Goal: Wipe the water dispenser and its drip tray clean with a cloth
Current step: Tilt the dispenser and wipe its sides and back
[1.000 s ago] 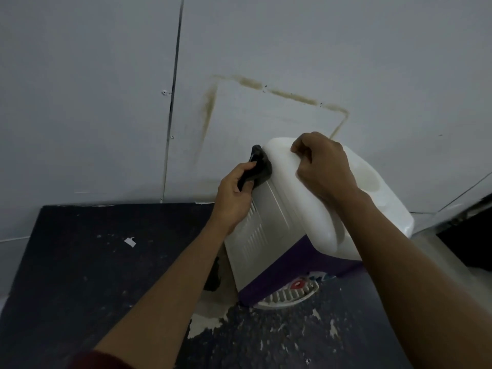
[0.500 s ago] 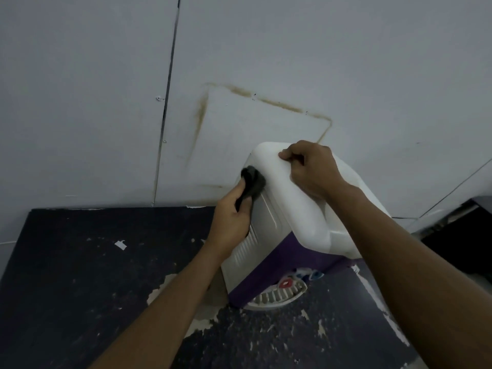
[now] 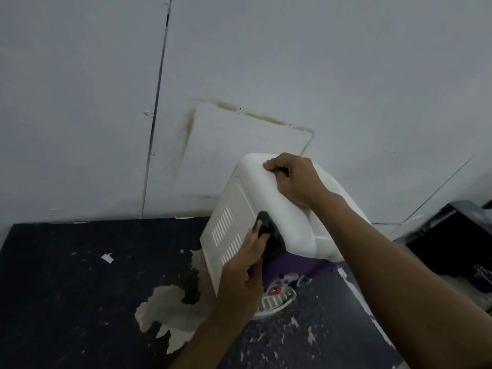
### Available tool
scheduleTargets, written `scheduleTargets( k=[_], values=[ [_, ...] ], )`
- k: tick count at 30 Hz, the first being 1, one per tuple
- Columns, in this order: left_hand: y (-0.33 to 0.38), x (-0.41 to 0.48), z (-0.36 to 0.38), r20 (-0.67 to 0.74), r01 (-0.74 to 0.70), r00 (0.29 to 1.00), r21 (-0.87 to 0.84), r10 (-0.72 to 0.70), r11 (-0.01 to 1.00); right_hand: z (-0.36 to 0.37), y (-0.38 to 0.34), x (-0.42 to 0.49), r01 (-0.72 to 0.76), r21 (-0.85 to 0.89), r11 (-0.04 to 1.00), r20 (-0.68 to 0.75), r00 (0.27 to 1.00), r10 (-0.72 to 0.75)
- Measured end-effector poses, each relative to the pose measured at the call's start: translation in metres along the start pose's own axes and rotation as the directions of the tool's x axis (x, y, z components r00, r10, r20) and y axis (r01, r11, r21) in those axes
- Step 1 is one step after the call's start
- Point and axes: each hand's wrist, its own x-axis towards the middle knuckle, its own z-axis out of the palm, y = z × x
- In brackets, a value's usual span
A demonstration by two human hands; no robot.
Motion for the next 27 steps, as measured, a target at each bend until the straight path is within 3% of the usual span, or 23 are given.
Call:
scheduleTargets(
  k=[4,7,11,15,22,27],
  values=[
    [0.013,0.022,0.017,-0.098,0.056,0.994,0.093,-0.047,0.994,0.0,-0.002,-0.002,0.019,-0.016,1.0,-0.016,1.0,-0.019],
    [0.01,0.018,0.036,-0.17,0.006,0.985,0.235,0.035,0.972,0.001,-0.001,-0.003,0.031,-0.013,0.999,-0.032,0.999,-0.031],
    [0.003,-0.016,0.038,-0.162,-0.021,0.985,0.203,0.054,0.979,0.003,0.0,-0.002,0.035,-0.026,0.999,-0.045,0.998,-0.036],
    [0.002,0.005,0.039,-0.179,0.016,0.983,0.227,0.025,0.974,0.005,-0.004,-0.003,0.034,-0.043,0.999,-0.065,0.997,-0.037],
    [0.007,-0.012,0.045,-0.192,-0.006,0.978,0.35,0.078,0.937,0.005,-0.01,-0.006,0.035,-0.049,0.998,-0.085,0.996,-0.039],
    [0.014,0.002,0.038,-0.195,0.123,0.978,0.253,-0.074,0.96,0.007,-0.017,-0.009,0.038,-0.087,0.995,-0.105,0.993,-0.047]
  ],
)
